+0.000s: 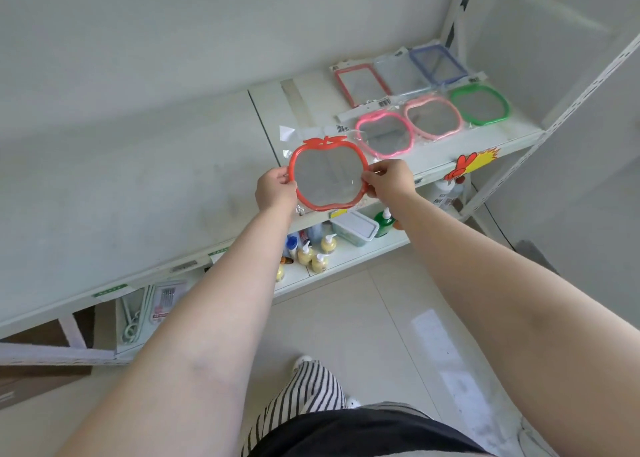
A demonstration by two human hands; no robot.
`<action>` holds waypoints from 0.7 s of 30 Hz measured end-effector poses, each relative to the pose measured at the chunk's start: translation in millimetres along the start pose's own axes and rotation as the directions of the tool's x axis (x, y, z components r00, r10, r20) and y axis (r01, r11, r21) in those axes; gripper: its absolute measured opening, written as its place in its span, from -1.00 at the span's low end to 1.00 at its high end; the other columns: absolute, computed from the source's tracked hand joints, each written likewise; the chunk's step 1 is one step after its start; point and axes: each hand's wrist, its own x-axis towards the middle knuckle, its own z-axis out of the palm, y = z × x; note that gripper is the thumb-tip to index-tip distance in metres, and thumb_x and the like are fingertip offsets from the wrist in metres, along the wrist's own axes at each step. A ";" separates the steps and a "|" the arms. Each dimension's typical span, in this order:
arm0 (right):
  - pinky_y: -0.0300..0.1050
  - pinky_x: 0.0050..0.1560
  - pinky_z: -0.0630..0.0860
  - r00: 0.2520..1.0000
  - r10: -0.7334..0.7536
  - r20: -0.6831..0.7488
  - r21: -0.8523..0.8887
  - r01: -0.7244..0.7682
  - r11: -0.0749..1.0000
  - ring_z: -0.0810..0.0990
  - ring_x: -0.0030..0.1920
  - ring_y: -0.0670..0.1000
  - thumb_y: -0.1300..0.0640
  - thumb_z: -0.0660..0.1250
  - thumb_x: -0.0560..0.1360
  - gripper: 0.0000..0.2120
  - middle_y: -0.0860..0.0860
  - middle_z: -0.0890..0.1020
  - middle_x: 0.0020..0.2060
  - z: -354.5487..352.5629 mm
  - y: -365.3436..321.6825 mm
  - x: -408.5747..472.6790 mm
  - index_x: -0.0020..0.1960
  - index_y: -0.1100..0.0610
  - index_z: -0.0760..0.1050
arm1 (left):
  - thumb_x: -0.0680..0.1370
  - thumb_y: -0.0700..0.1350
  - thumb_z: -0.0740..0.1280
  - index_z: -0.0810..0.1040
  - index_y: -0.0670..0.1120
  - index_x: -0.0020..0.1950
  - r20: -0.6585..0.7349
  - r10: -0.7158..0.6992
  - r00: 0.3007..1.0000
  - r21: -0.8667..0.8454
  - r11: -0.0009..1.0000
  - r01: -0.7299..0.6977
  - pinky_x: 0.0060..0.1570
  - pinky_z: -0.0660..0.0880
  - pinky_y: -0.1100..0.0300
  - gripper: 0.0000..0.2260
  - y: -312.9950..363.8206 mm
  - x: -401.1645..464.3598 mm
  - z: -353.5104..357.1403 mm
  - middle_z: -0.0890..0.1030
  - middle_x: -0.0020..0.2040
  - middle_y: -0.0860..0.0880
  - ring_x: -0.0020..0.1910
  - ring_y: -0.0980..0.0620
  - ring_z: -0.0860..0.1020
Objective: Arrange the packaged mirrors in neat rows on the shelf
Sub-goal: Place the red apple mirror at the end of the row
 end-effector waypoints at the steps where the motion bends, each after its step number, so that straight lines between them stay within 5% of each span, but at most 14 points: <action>1: 0.00 0.01 0.63 1.000 0.004 -0.004 -0.006 -0.004 1.000 0.60 -0.29 0.10 0.28 0.32 0.50 -0.88 0.17 0.65 -0.25 -2.4 -0.6 6.4 -0.02 0.26 0.61 | 0.51 -0.37 0.24 0.59 -0.13 0.19 -0.002 -0.006 1.000 0.007 1.000 0.006 0.08 0.51 0.21 -0.68 4.4 3.7 5.5 0.65 0.11 -0.07 -0.04 0.02 0.56; 10: -0.01 -0.02 0.63 0.999 0.039 -0.033 0.014 -0.038 0.999 0.57 -0.38 0.06 0.30 0.24 0.54 -0.83 0.18 0.63 -0.25 -31.2 -14.5 64.7 -0.03 0.32 0.60 | 0.48 -0.35 0.23 0.61 -0.11 0.15 0.045 -0.056 0.997 0.039 0.998 0.054 0.10 0.50 0.20 -0.68 37.9 48.9 61.0 0.67 0.11 -0.07 0.10 -0.07 0.62; 16: 0.04 -0.05 0.62 0.998 0.062 0.003 0.019 -0.062 0.998 0.55 -0.42 0.06 0.34 0.27 0.52 -0.84 0.17 0.61 -0.31 -44.5 -17.3 100.8 0.02 0.40 0.57 | 0.45 -0.36 0.20 0.64 -0.08 0.08 0.014 -0.081 0.997 0.062 0.995 0.080 0.08 0.54 0.17 -0.66 54.2 61.2 87.4 0.68 0.04 -0.08 -0.02 -0.07 0.61; 21: 0.16 0.05 0.62 0.993 0.049 0.104 -0.019 -0.047 0.999 0.68 -0.18 0.23 0.28 0.34 0.51 -0.80 0.18 0.66 -0.27 -49.2 -19.4 138.6 -0.29 0.14 0.52 | 0.45 -0.35 0.19 0.64 -0.07 0.09 -0.070 -0.135 0.988 0.052 0.989 0.139 0.13 0.56 0.13 -0.64 62.2 73.9 105.5 0.67 0.09 -0.09 0.07 -0.11 0.63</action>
